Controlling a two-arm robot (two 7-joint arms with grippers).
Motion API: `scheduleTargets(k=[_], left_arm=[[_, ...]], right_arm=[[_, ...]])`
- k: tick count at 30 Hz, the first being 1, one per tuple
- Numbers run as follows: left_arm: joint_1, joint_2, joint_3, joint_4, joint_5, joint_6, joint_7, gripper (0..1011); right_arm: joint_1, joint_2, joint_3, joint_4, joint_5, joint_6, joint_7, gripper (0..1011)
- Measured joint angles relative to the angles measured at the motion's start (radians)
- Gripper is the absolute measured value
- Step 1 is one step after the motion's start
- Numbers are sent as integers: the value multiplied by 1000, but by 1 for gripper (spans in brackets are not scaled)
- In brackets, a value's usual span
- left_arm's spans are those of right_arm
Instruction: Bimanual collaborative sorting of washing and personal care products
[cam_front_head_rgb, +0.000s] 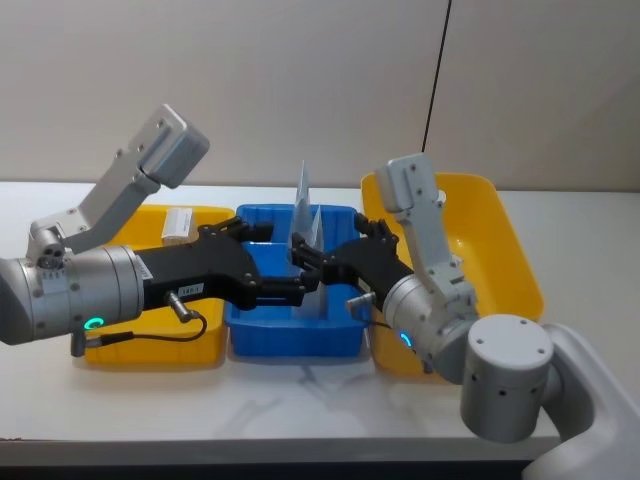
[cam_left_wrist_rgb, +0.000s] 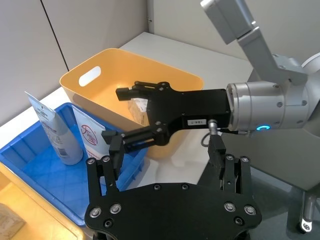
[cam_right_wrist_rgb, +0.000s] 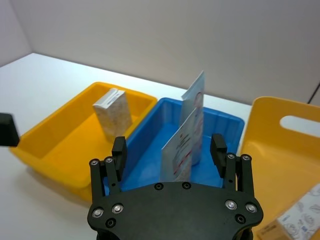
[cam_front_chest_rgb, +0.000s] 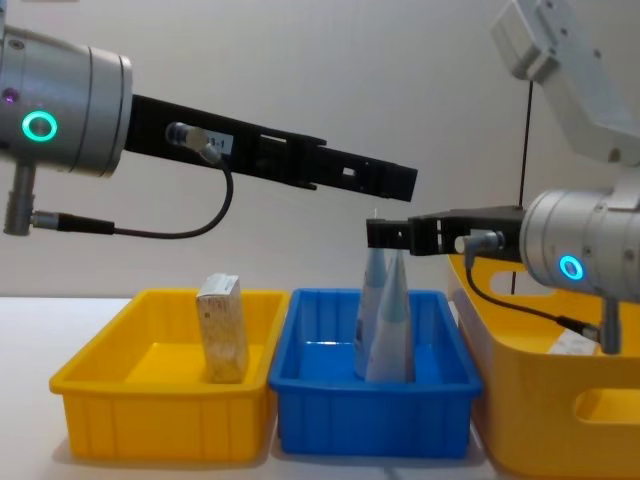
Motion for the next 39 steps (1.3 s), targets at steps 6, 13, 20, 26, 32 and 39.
scheduleTargets(k=[6,13,20,26,32,39], left_arm=[[0,0,0,0,0,0,0,1001],[0,0,0,0,0,0,0,1001],[0,0,0,0,0,0,0,1001],[0,0,0,0,0,0,0,1001],[0,0,0,0,0,0,0,1001],[0,0,0,0,0,0,0,1001]], right_arm=[[17,-23,-10,35,-43,-25,-51,1003],[48,-48,-23,91,-82,-49,-80,1003],[72,-66,-31,139,-97,-54,-82,1004],[87,-80,-32,177,-103,-46,-82,1003],[102,-95,-27,221,-109,-35,-87,1003],[119,-111,-21,266,-116,-31,-95,1003]])
